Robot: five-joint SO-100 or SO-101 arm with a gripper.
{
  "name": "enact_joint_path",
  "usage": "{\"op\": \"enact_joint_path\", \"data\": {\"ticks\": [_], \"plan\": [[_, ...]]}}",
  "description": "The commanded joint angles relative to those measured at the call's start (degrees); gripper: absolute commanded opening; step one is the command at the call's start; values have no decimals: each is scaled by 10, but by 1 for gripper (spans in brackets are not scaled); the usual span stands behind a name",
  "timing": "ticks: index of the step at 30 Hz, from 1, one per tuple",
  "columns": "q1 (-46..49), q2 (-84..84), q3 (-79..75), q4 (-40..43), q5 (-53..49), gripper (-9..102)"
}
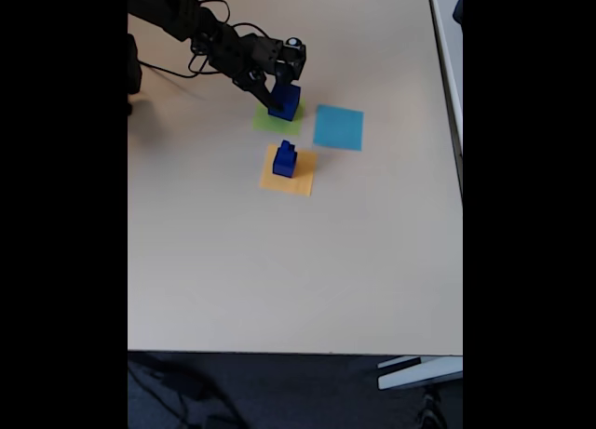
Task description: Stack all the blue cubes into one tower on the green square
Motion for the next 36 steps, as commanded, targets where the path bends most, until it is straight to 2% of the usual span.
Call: {"op": "enact_joint_path", "data": {"ticks": [1,15,36], "plan": [[-6,35,4,-16,1,17],[-11,36,36,-32,-13,16],[14,33,43,-7,-104,17]]}}
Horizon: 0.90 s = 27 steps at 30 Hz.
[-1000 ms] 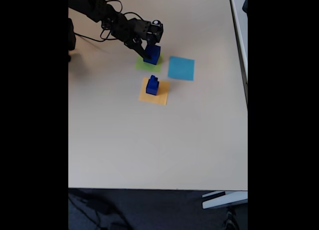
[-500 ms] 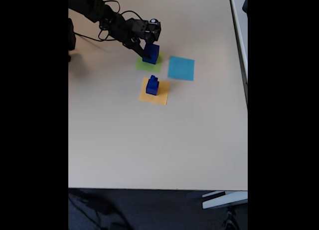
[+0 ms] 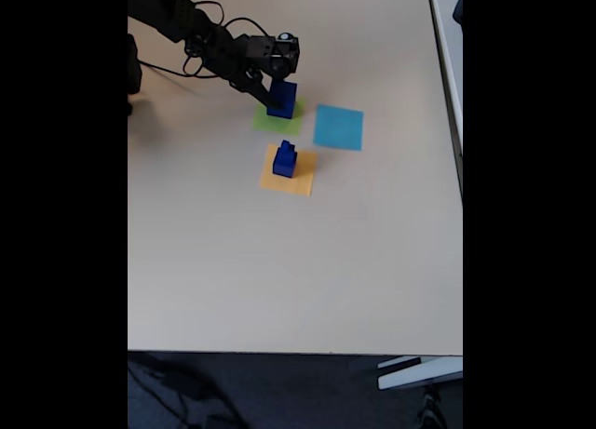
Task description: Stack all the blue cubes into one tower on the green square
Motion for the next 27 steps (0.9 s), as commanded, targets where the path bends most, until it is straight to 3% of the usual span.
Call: {"op": "enact_joint_path", "data": {"ticks": [1,11,16,20,27], "plan": [[11,20,1,8,-11,18],[11,21,-2,4,-10,21],[11,21,-3,2,-11,34],[10,21,-8,2,-12,37],[8,17,-25,2,-17,38]]}}
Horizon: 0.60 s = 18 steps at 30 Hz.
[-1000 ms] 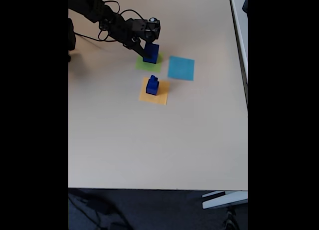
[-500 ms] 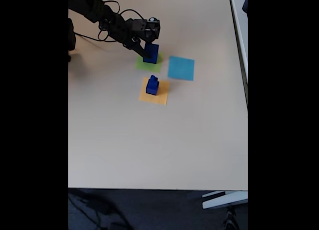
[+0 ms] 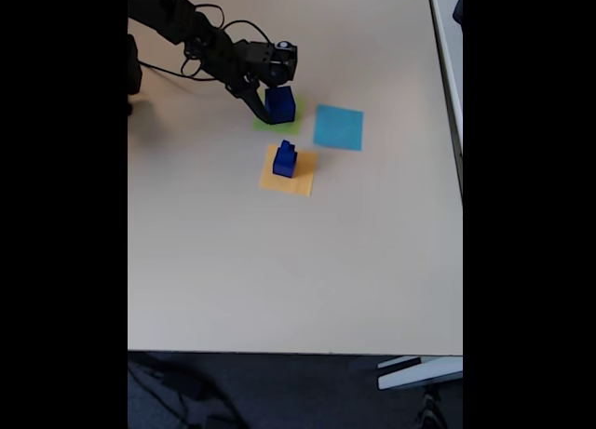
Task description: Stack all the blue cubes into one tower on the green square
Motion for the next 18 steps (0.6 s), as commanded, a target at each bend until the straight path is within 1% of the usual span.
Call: {"op": "enact_joint_path", "data": {"ticks": [1,6,10,18], "plan": [[2,18,-32,-6,-4,39],[-6,14,-46,4,1,39],[-4,11,-54,16,-1,35],[-4,11,-66,32,-6,35]]}}
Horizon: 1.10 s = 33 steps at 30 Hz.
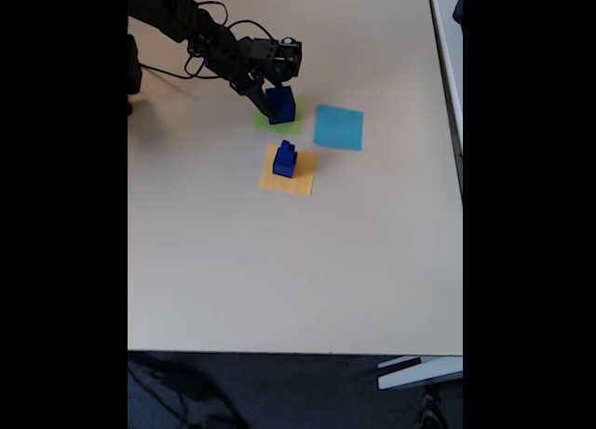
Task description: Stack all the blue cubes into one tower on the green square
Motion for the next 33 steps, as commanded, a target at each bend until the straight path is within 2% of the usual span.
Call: {"op": "enact_joint_path", "data": {"ticks": [1,16,33], "plan": [[-3,11,-36,7,-5,35],[-9,-2,-91,62,19,33],[-1,-11,-113,77,70,32]]}}
